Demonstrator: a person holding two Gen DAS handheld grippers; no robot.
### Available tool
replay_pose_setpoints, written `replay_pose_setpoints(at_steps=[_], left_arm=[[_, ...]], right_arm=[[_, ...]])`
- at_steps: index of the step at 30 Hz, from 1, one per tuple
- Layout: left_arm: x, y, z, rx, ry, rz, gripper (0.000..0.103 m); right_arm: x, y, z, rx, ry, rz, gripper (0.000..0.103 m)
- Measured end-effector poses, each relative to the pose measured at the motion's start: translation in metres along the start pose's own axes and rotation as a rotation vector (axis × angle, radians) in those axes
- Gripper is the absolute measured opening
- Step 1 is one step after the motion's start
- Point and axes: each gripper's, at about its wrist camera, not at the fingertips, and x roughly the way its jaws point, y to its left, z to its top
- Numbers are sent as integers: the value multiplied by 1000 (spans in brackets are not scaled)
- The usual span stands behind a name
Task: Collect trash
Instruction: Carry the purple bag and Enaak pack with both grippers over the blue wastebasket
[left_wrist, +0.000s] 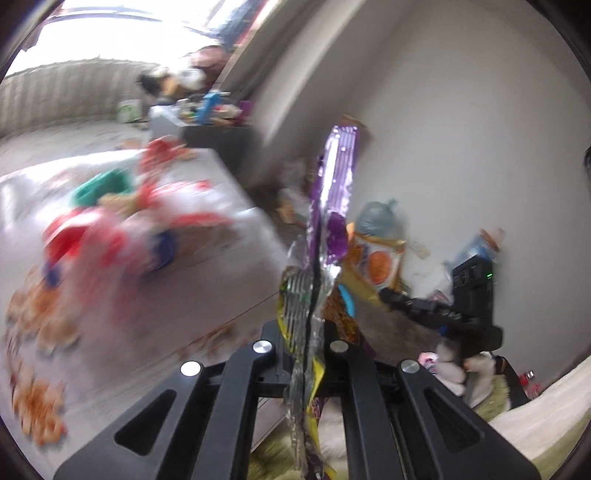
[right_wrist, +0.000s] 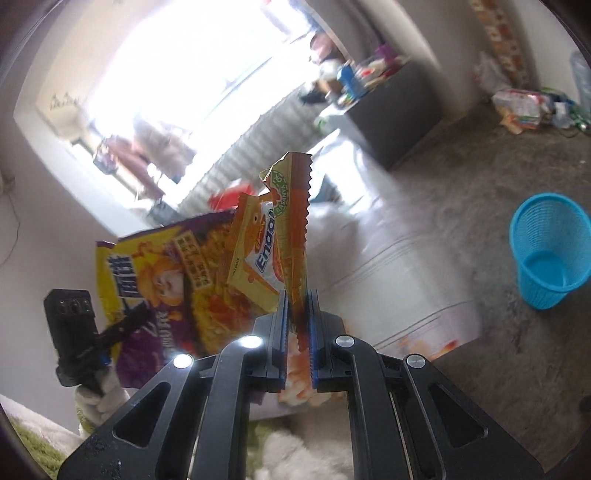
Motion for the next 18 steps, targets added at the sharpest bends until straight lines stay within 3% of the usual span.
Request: replay_pose_setpoints(at_steps=[6,12,18], left_arm=[[67,-48,45,154,69,-37,2],[178,-79,75,222,219,-32,2],[298,-114,87,299,356,6,2]], right_arm=[[-24,-37,9,64,-135,-82,8],[-48,-87,15,160,-240,-194,8],[-50,-143,30,218,-274,-443,8]])
